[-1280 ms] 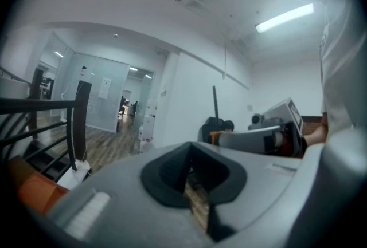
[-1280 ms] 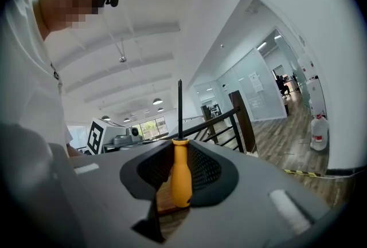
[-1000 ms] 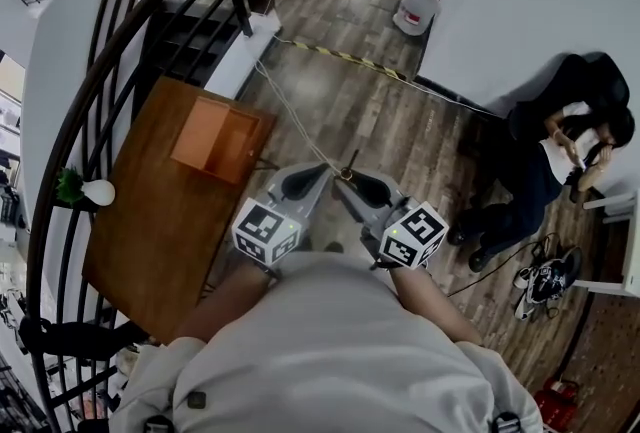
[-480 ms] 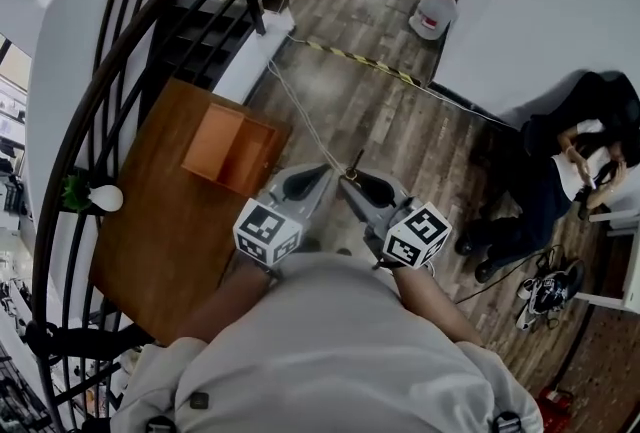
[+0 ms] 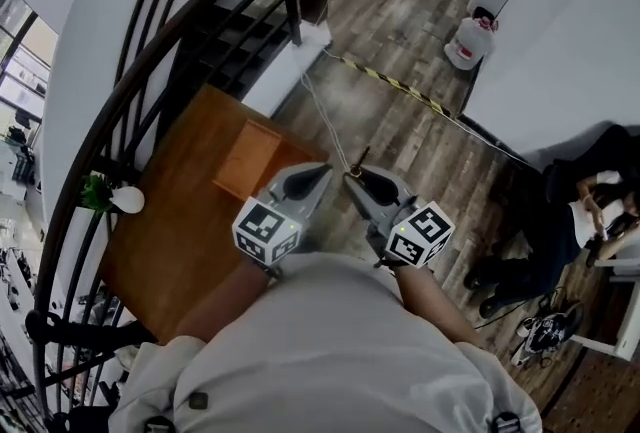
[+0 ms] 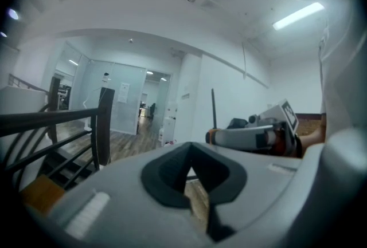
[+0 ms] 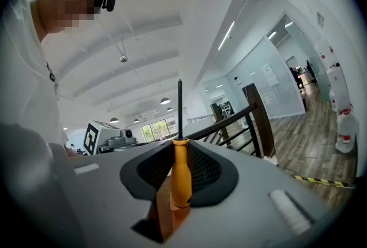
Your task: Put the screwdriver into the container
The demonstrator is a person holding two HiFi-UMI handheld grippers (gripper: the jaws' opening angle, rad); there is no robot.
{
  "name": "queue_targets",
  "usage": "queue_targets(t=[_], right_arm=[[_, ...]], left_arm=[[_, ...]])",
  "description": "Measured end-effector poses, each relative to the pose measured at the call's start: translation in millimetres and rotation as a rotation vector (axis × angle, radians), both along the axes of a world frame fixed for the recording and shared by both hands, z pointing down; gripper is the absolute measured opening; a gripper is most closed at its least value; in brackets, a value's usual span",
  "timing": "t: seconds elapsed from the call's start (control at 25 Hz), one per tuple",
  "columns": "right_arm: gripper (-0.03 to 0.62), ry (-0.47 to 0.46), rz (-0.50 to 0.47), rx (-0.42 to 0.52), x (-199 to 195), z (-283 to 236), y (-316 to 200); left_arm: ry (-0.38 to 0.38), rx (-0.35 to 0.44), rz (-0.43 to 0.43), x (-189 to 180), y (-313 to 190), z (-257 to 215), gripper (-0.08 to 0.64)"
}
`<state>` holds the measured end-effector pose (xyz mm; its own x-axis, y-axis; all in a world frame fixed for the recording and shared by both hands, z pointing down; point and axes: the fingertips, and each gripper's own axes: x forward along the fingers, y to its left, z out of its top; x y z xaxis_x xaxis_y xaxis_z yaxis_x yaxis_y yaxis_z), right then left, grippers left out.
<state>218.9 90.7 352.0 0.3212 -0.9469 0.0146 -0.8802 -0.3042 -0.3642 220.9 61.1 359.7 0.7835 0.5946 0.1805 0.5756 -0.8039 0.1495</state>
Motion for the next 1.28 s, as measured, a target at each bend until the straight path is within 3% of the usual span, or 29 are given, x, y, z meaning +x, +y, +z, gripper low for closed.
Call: queue_targets(t=[0.24,0.64,1.28], right_arm=[[0.083,0.012,-0.124,0.009,5.4,-4.9,-73.0],[0.083,0.003,-0.410,0.003,-4.5,3.6,-181.8],[0.083,0.011,-0.821,-0.015,16.4,5.6,-268.5]], left_arm=[[0.029,0.002,-0.128,0.1,-74.2,-7.4,0.003],[0.027,-0.007,-0.416,-17.0,-182.9,-3.3,0.003],[0.017,-0.018,-0.827,-6.7,-258.4,3.3,0.003]])
